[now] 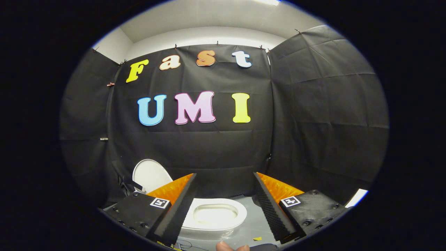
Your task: Open the toilet lid.
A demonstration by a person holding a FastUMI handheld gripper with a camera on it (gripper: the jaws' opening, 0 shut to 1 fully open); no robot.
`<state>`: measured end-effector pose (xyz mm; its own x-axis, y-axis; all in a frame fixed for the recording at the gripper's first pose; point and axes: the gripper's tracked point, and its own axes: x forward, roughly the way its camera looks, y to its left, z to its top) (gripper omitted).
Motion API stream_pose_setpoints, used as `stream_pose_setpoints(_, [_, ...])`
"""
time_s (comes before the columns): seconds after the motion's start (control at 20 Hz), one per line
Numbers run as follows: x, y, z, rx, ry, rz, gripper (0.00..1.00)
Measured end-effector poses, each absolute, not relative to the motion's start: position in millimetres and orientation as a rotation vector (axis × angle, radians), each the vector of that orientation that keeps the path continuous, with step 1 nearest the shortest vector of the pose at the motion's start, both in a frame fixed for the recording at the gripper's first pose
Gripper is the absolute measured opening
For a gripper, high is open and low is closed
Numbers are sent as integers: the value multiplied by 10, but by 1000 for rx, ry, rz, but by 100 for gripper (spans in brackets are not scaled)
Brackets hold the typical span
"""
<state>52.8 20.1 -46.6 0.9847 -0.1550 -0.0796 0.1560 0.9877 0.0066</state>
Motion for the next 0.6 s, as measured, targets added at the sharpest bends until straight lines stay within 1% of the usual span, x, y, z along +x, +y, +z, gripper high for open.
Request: stream_pose_setpoints(0.6, [417, 505, -421, -42, 40, -116, 100])
